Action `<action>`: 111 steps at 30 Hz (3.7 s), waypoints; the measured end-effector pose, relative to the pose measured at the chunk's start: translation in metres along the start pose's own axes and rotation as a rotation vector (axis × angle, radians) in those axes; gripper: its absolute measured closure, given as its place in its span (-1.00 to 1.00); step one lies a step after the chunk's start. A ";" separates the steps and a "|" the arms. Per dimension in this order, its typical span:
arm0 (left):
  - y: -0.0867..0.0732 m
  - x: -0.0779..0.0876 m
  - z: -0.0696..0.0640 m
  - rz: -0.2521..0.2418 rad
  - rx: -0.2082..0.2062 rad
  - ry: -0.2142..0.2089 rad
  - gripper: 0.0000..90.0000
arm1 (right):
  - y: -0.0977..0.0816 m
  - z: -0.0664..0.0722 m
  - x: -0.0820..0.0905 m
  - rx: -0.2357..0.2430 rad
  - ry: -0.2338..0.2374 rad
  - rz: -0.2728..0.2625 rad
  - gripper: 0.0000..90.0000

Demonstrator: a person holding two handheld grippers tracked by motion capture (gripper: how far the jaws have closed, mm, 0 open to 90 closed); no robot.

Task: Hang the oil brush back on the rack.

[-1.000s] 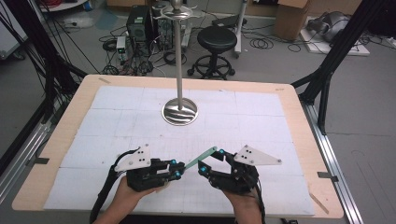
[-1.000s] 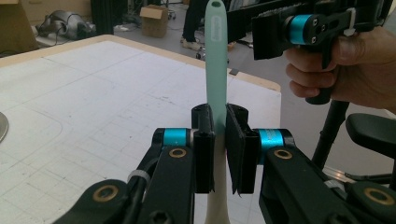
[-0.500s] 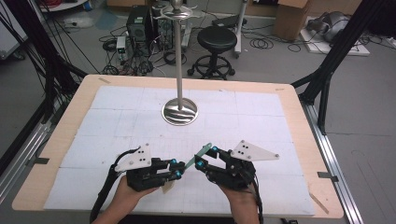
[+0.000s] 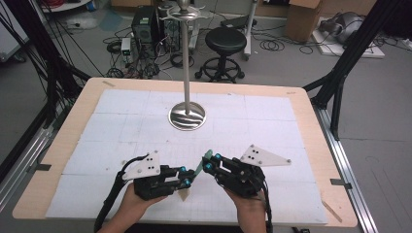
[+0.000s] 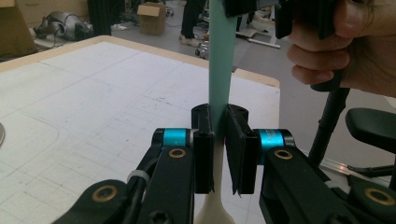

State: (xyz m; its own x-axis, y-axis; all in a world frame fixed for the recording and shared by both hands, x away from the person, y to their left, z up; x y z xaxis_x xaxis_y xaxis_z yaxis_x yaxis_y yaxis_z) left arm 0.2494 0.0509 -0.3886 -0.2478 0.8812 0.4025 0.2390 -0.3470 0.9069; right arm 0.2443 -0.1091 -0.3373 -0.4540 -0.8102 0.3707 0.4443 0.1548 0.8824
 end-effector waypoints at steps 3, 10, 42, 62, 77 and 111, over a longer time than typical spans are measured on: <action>-0.001 0.000 -0.001 0.003 -0.005 -0.012 0.81 | 0.001 0.003 -0.002 0.003 0.027 0.002 0.84; 0.004 0.009 0.001 -0.036 0.025 -0.111 0.27 | 0.002 0.005 0.003 0.039 0.060 0.004 0.85; 0.000 0.011 -0.003 0.005 -0.020 -0.212 0.86 | -0.003 0.007 0.004 0.090 0.316 -0.063 0.08; 0.063 0.039 0.082 -0.145 0.124 0.016 0.87 | -0.072 -0.065 0.092 0.059 -0.315 -0.015 -0.59; 0.131 0.036 0.116 -0.188 0.129 0.032 0.87 | -0.080 -0.077 0.109 0.046 -0.357 -0.014 -0.59; 0.193 0.027 0.172 -0.172 0.157 0.051 0.87 | -0.086 -0.078 0.109 0.027 -0.351 -0.017 -0.59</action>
State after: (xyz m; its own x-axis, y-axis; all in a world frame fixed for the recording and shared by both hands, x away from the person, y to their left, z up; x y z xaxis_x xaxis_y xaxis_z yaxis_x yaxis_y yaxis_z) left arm 0.4503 0.0633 -0.2243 -0.3438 0.9042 0.2535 0.3314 -0.1358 0.9337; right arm 0.2169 -0.2553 -0.3958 -0.7010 -0.5695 0.4292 0.4165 0.1616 0.8947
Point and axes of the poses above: each handheld gripper's, and its own axes: x roughly backward along the jaws, y roughly out of its top, z roughly to its left, the point moved 6 cm from there along -x, roughly forward along the jaws, and after that the axes turned 10 degrees about z, right-handed, at the moved point
